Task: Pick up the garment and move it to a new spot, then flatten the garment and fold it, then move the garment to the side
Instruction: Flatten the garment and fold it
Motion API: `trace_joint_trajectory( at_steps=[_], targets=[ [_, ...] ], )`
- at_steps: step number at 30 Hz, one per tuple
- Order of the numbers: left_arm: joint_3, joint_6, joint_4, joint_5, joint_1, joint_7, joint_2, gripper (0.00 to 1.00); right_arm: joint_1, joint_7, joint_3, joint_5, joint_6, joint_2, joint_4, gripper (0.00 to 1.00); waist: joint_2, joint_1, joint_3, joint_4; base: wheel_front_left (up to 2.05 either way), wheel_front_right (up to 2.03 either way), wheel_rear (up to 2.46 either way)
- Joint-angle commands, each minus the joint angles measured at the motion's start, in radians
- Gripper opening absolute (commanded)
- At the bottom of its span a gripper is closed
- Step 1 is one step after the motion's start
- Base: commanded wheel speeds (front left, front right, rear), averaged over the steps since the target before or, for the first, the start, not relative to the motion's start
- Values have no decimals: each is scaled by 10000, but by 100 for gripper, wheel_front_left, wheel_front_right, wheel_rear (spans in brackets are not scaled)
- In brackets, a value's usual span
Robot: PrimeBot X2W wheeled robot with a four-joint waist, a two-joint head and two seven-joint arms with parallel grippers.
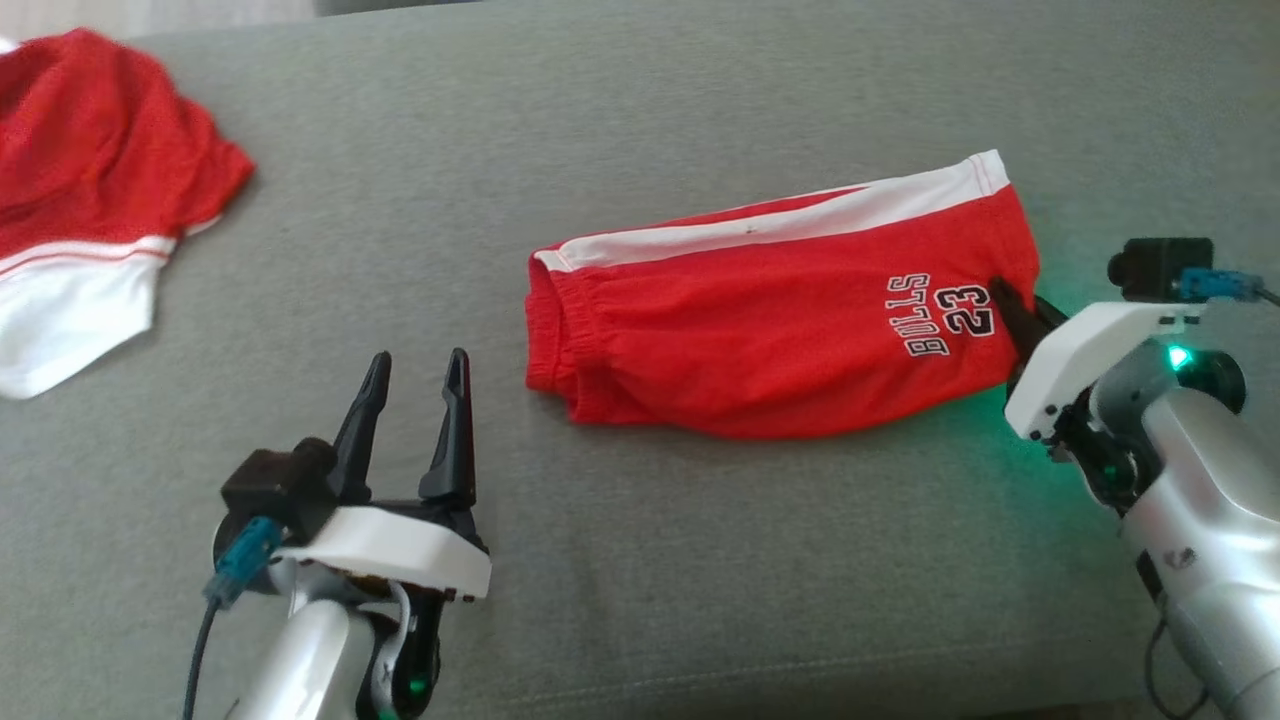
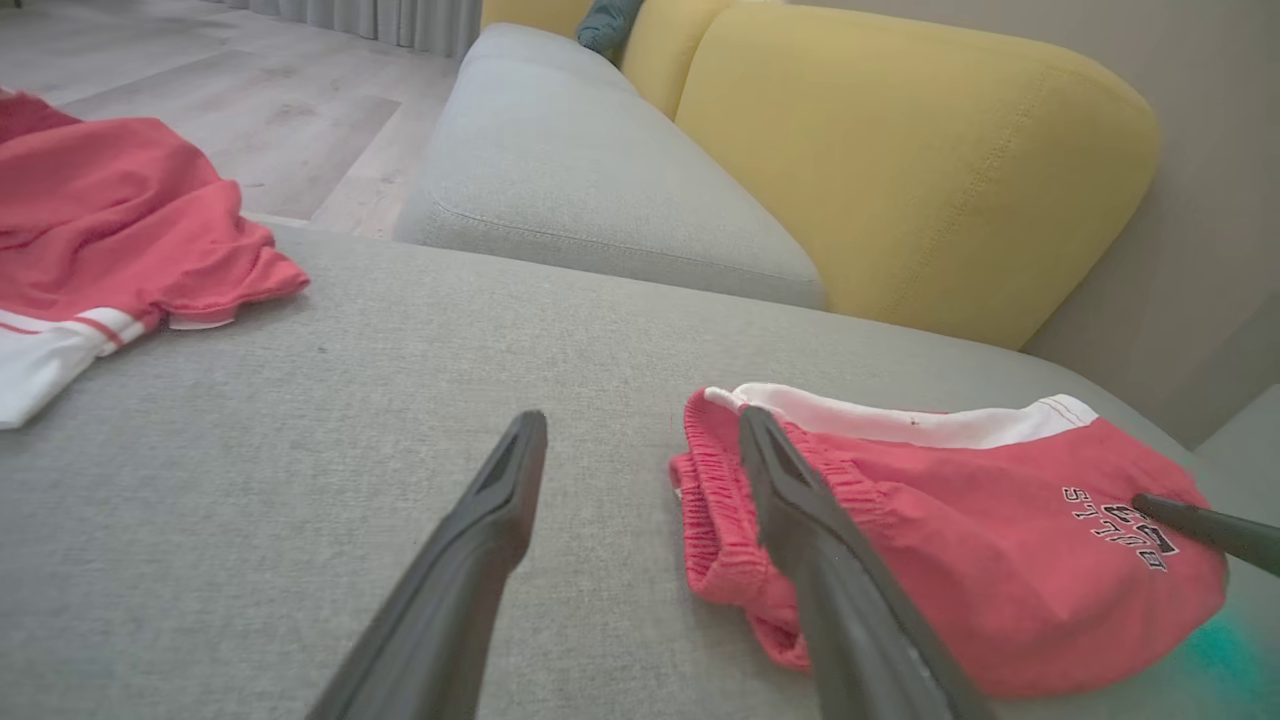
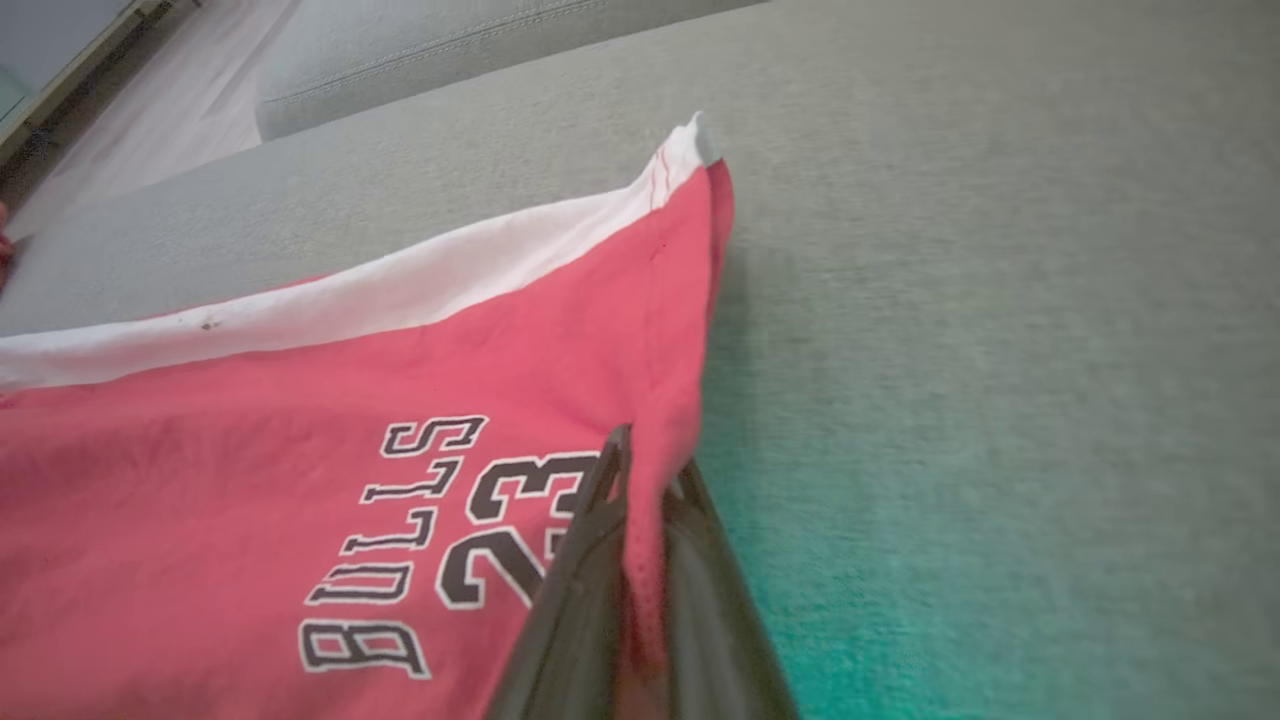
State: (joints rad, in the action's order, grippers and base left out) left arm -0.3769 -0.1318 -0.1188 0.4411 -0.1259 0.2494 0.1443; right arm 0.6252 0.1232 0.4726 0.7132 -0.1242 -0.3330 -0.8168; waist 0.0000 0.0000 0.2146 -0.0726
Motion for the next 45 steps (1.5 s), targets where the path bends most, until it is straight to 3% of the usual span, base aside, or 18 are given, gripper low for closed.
trace_joint_trajectory(
  at_steps=[1, 10, 25, 37, 38, 40, 45],
  targets=[
    [328, 10, 289, -91, -313, 120, 151, 100, -24, -210, -162, 5, -65, -170, 345, 0, 0, 0, 30, -296, 0, 0, 0],
    [249, 29, 128, -103, -427, 109, 176, 100, -172, -421, -571, -411, -65, 67, 786, 0, 0, 0, -118, -277, 0, 0, 0],
    [311, 97, -111, 9, -174, 121, -89, 100, -1049, 820, 677, -975, -65, 1228, 4125, 0, 0, 0, -812, 1110, 0, 0, 0],
    [478, 224, -95, -76, -81, 123, -284, 100, -1238, 1247, 1007, -1097, -65, 2160, 3486, 0, 0, 0, -800, 1666, 0, 0, 0],
    [496, 231, -104, -85, -74, 123, -296, 100, -1222, 1199, 1035, -1112, -65, 2211, 3386, 9, 0, 0, -809, 1665, 0, 0, 0],
    [519, 249, -119, -108, -54, 123, -319, 100, -1209, 1091, 1128, -1088, -65, 2307, 3255, 98, 0, 0, -834, 1653, 0, 0, 0],
    [547, 298, -159, -168, 47, 123, -370, 100, -1281, 759, 1449, -801, -65, 2300, 3436, 100, 0, 0, -953, 1532, 0, 0, 0]
  ],
)
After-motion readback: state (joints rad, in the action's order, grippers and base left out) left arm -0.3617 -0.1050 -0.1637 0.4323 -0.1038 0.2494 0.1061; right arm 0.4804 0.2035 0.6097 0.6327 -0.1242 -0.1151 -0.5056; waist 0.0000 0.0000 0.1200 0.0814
